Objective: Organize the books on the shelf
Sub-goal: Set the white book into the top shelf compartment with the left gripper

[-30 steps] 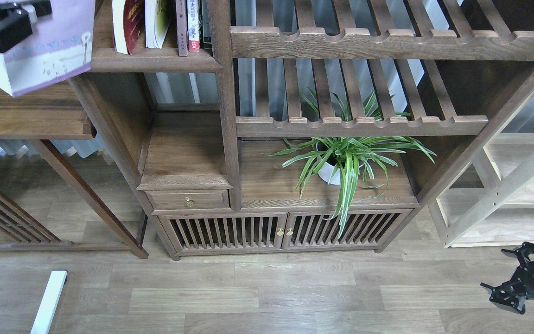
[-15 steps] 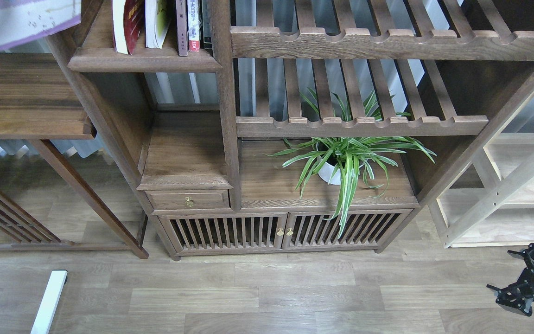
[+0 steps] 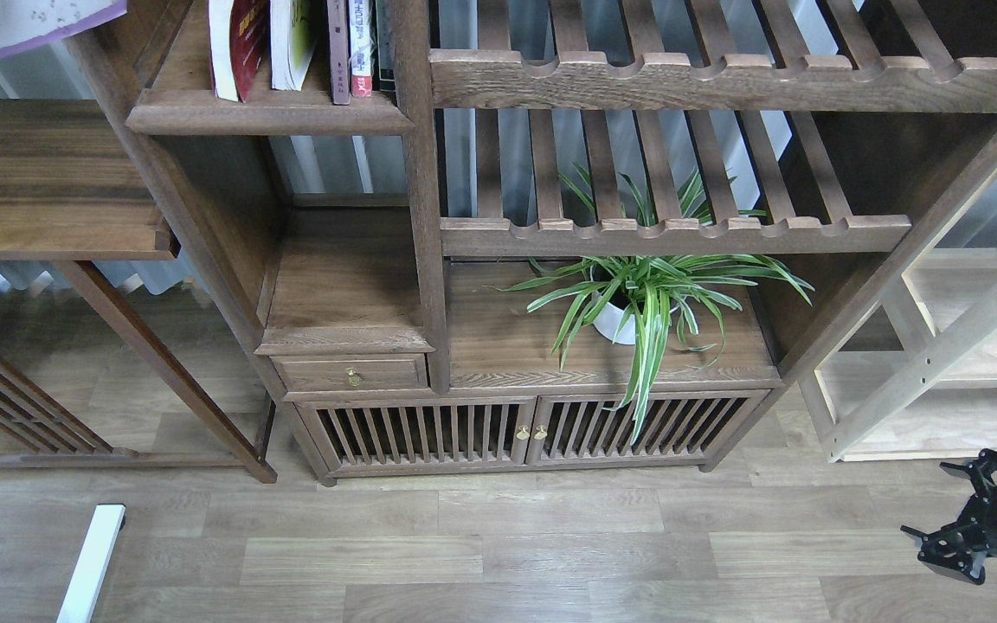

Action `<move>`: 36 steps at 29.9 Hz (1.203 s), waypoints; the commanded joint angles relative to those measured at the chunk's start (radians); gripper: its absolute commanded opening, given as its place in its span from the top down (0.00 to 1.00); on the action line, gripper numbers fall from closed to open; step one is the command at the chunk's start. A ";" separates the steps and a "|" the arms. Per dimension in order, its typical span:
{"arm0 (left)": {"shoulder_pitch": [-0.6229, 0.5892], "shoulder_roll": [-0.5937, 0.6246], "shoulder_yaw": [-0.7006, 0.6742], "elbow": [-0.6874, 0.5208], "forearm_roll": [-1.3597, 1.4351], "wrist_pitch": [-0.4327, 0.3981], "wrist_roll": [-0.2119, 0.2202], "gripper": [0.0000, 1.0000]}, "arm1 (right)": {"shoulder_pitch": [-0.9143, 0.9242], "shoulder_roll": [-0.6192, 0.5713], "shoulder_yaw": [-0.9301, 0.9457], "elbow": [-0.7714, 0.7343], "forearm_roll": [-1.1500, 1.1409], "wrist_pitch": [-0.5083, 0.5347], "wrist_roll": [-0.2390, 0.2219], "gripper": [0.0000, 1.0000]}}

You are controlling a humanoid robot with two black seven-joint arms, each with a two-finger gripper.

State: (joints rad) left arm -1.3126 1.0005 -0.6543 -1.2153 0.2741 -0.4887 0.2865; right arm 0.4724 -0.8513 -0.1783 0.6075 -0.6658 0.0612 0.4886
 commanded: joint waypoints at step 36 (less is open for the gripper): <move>-0.037 -0.333 0.065 0.112 0.309 0.472 -0.066 1.00 | 0.002 0.003 0.008 0.001 0.002 0.000 0.000 0.00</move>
State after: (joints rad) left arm -1.3514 0.6879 -0.6057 -1.1029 0.5621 -0.0661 0.2307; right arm 0.4741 -0.8483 -0.1695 0.6089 -0.6642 0.0612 0.4887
